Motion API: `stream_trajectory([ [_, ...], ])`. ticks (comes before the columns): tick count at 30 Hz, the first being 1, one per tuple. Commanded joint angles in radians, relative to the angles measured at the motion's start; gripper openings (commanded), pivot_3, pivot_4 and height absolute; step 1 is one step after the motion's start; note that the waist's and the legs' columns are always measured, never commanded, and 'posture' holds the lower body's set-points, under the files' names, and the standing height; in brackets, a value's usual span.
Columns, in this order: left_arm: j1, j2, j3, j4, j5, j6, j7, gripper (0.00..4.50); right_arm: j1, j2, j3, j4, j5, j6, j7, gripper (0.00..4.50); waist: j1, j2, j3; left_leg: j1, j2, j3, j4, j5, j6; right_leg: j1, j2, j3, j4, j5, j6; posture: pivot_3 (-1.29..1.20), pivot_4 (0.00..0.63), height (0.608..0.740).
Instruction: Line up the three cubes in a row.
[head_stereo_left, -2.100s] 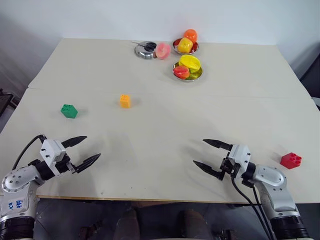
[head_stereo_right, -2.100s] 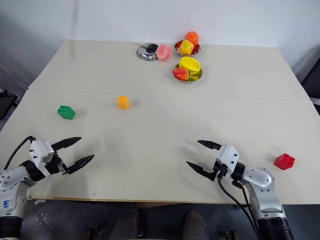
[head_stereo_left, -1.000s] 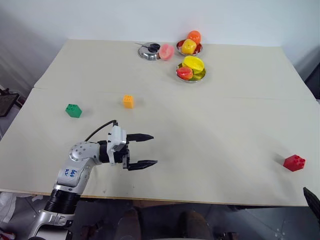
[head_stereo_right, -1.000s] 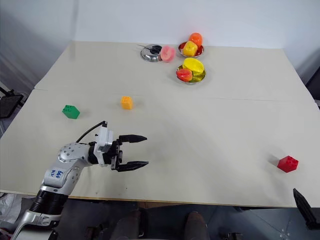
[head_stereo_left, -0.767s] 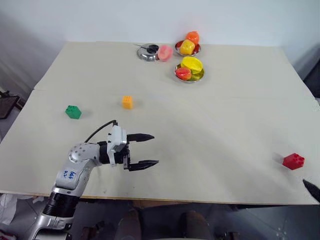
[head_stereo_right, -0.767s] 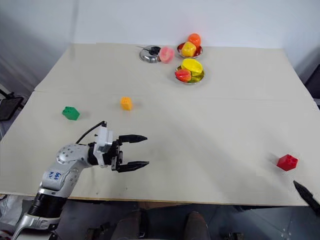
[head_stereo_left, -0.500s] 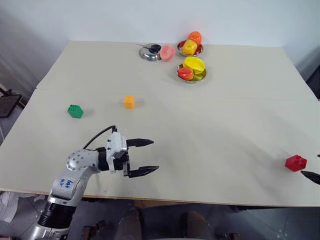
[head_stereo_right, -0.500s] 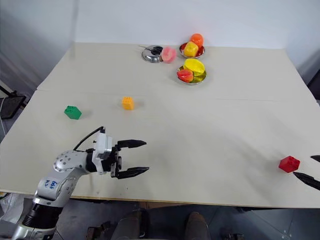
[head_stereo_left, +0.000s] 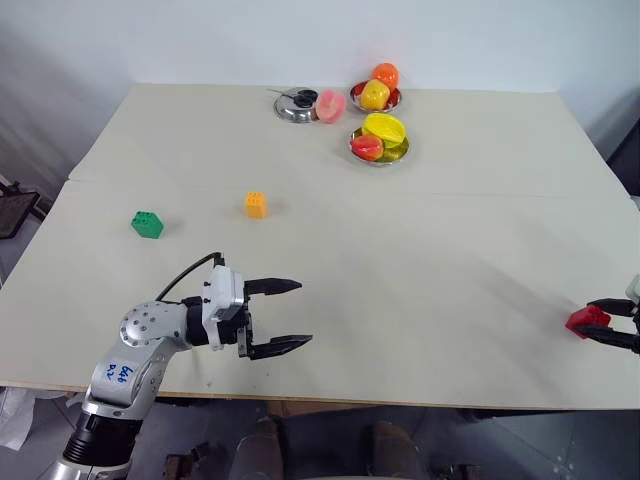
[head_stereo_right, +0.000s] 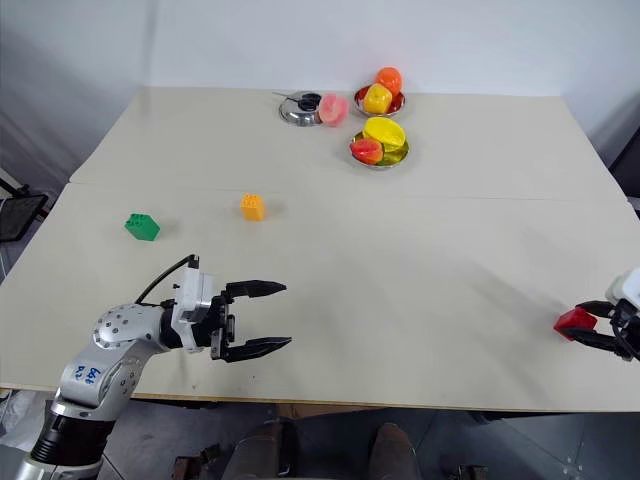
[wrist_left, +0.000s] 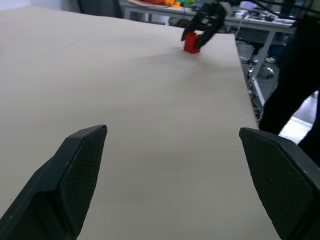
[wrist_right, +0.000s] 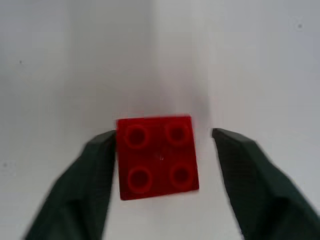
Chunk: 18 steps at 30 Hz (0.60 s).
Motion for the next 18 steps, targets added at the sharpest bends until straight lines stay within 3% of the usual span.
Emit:
stream_trajectory([
  [1, -0.009, 0.011, 0.001, -0.022, -0.02, -0.038, -0.045, 4.5, -0.025, -0.013, 0.016, 0.033, -0.018, -0.032, 0.029, 1.81, 0.0, 0.0, 0.0, 0.0, 0.0, 0.0, 0.0, 0.0, 0.0, 0.0, 0.0, 0.0, 0.0, 0.0, 0.0, 0.0, 0.15, 0.74],
  [2, -0.01, 0.01, -0.001, -0.016, -0.018, -0.05, -0.06, 4.5, -0.032, -0.016, 0.023, 0.037, -0.019, -0.037, 0.043, 1.53, 0.0, 0.0, 0.0, 0.0, 0.0, 0.0, 0.001, 0.0, 0.0, 0.0, 0.0, 0.0, 0.0, 0.0, 0.0, 0.0, 0.15, 0.74],
  [4, -0.01, 0.0, 0.002, 0.003, -0.016, -0.102, -0.093, 4.5, -0.05, -0.013, 0.045, -0.016, -0.014, -0.034, 0.095, 1.5, -0.001, 0.0, 0.0, 0.0, 0.0, 0.0, 0.001, 0.0, 0.0, 0.001, 0.0, 0.0, 0.0, 0.0, 0.0, 0.0, 0.15, 0.74],
  [8, -0.028, -0.015, -0.01, 0.062, 0.013, -0.147, -0.103, 4.5, -0.062, 0.034, 0.111, -0.367, 0.088, 0.171, 0.225, 1.5, -0.009, 0.002, 0.0, 0.0, 0.001, 0.0, 0.002, -0.001, -0.001, 0.0, 0.0, 0.0, 0.0, 0.0, 0.0, 0.0, 0.15, 0.74],
  [13, -0.03, -0.05, 0.008, 0.149, 0.048, -0.2, -0.055, 4.5, -0.126, 0.102, 0.229, -0.811, 0.154, 0.473, 0.163, 1.5, -0.002, 0.002, 0.0, -0.001, 0.001, 0.0, 0.004, -0.001, 0.0, -0.001, 0.0, 0.0, 0.003, 0.0, 0.0, 0.0, 0.15, 0.74],
  [18, -0.003, -0.032, 0.028, 0.203, 0.063, -0.234, -0.055, 4.5, -0.276, 0.188, 0.38, -0.908, 0.091, 0.584, 0.127, 1.5, 0.009, 0.002, 0.0, -0.005, 0.001, 0.0, 0.006, -0.003, 0.0, -0.004, 0.0, 0.0, 0.003, 0.0, 0.0, 0.0, 0.15, 0.74],
])
